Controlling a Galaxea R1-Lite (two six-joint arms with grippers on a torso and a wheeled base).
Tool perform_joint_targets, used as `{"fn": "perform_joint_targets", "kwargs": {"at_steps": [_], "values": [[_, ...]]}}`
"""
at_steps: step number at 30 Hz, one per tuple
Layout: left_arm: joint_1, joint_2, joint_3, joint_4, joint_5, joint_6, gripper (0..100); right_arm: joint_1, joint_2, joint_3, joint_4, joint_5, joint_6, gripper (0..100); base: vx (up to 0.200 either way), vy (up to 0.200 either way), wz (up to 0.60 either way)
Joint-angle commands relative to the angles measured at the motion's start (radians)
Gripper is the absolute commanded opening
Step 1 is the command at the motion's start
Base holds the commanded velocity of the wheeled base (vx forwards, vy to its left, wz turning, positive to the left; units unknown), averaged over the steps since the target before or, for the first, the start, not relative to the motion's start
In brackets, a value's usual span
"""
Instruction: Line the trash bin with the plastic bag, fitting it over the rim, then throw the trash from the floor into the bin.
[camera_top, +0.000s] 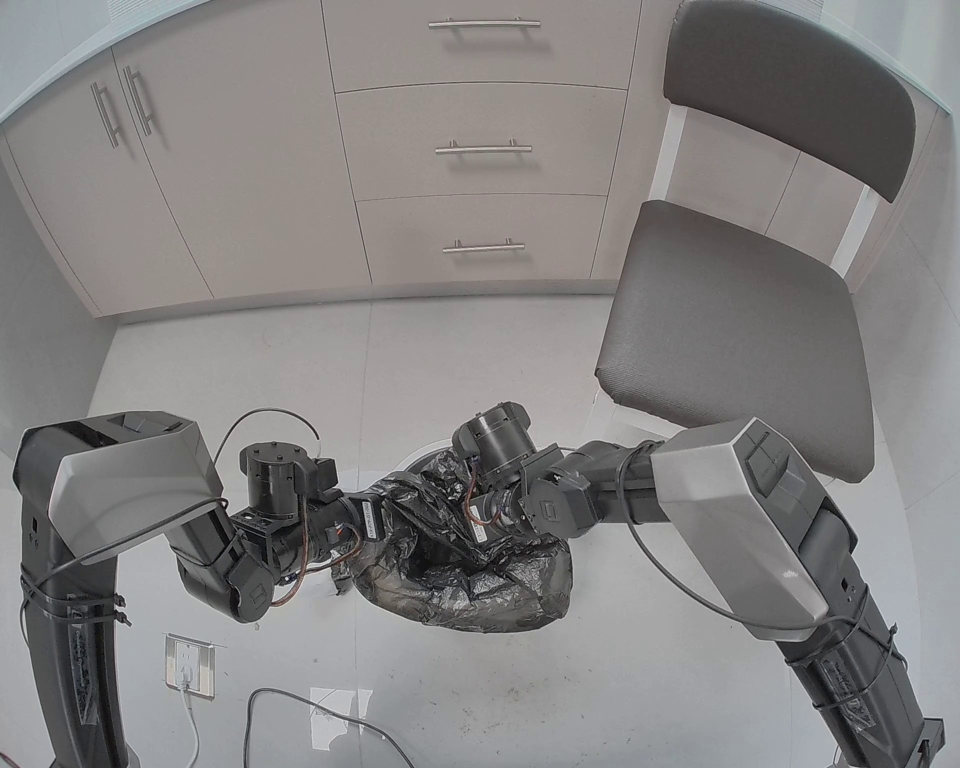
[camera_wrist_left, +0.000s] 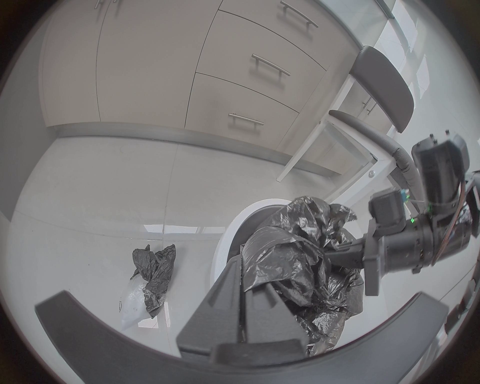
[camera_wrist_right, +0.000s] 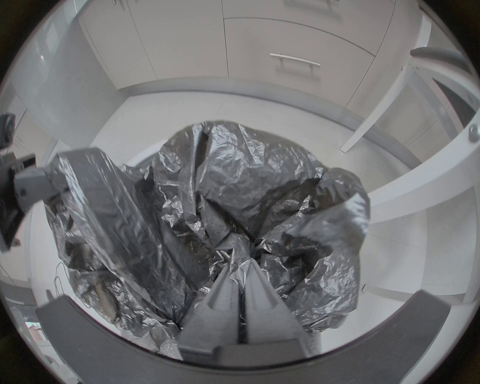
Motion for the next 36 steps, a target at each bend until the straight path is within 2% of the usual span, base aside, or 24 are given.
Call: {"fn": "perform_joint_targets", "kwargs": {"at_steps": [1, 31, 32, 36], "values": [[-0.002, 0.000, 0.002, -0.005, 0.000, -0.001, 0, 0.003, 0.047, 0.000, 0.002, 0.002, 0.001, 0, 0.000, 0.000, 0.00], [-0.005, 0.002, 0.003, -0.005, 0.000, -0.001, 0, -0.004, 0.094, 0.000, 0.004, 0.005, -0.002, 0, 0.000, 0.000, 0.00], [-0.005, 0.002, 0.003, -0.005, 0.000, -0.001, 0, -0.004, 0.091, 0.000, 0.004, 0.003, -0.002, 100, 0.000, 0.000, 0.00], [-0.006, 0.002, 0.003, -0.005, 0.000, -0.001, 0, -0.004, 0.083, 0.000, 0.010, 0.005, 0.001, 100, 0.000, 0.000, 0.00]]}}
